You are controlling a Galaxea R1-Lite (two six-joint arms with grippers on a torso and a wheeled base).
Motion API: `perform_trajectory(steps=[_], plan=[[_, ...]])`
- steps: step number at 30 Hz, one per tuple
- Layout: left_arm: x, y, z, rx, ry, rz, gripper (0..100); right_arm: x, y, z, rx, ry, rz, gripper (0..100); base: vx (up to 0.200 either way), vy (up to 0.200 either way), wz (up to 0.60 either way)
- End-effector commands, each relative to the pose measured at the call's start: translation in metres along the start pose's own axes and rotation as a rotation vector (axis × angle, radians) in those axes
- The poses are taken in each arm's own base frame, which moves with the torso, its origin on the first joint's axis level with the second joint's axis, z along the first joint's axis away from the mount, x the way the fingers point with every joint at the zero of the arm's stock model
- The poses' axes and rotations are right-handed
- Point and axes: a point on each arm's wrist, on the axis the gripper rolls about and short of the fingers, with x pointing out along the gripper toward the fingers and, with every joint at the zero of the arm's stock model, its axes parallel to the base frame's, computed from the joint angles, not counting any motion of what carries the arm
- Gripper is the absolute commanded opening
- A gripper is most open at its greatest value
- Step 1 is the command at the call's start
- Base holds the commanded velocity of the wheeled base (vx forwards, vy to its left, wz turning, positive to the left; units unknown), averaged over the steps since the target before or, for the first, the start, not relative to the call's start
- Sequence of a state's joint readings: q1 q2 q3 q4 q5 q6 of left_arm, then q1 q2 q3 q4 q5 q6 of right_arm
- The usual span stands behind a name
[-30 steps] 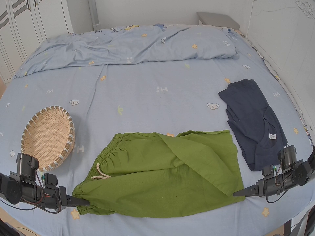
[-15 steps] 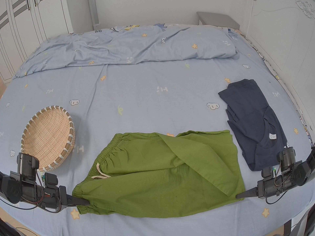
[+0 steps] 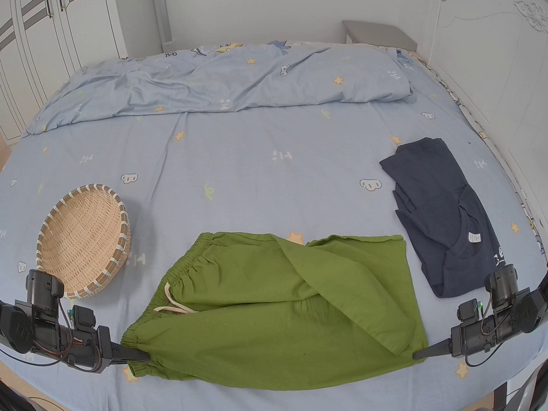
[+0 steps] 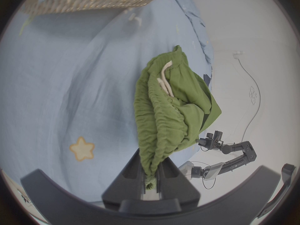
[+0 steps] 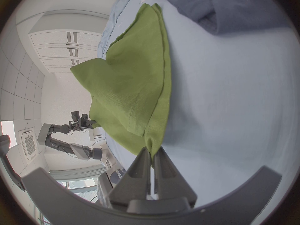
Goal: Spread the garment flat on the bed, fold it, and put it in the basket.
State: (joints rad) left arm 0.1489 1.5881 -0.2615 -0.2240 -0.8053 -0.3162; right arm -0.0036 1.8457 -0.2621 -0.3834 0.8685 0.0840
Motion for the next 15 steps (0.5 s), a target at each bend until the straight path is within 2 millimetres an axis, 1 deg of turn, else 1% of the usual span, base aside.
perform_trajectory(steps=[1, 2, 3, 5, 7, 11, 15], plan=[[-0.004, 0.002, -0.002, -0.024, -0.007, 0.012, 0, -0.006, 0.013, -0.013, -0.032, 0.007, 0.005, 0, 0.0, 0.0, 0.0], [-0.008, 0.007, -0.006, -0.042, 0.004, 0.029, 0, -0.01, 0.018, -0.022, -0.02, 0.021, 0.0, 0, 0.0, 0.0, 0.0], [-0.011, 0.011, -0.009, -0.032, 0.007, 0.04, 0, -0.012, 0.02, -0.026, -0.008, 0.034, -0.003, 0, 0.0, 0.0, 0.0], [-0.014, 0.015, -0.011, -0.03, 0.013, 0.049, 0, -0.014, 0.02, -0.031, 0.012, 0.051, -0.007, 0, 0.0, 0.0, 0.0], [-0.017, 0.019, -0.015, -0.013, 0.04, 0.06, 0, -0.014, 0.02, -0.041, 0.039, 0.079, -0.028, 0, 0.0, 0.0, 0.0], [-0.02, 0.021, -0.022, 0.001, 0.086, 0.066, 0, -0.011, 0.018, -0.053, 0.047, 0.126, -0.095, 0, 0.0, 0.0, 0.0], [-0.021, 0.024, -0.027, 0.016, 0.109, 0.067, 0, -0.009, 0.019, -0.057, 0.035, 0.144, -0.126, 0, 0.0, 0.0, 0.0]])
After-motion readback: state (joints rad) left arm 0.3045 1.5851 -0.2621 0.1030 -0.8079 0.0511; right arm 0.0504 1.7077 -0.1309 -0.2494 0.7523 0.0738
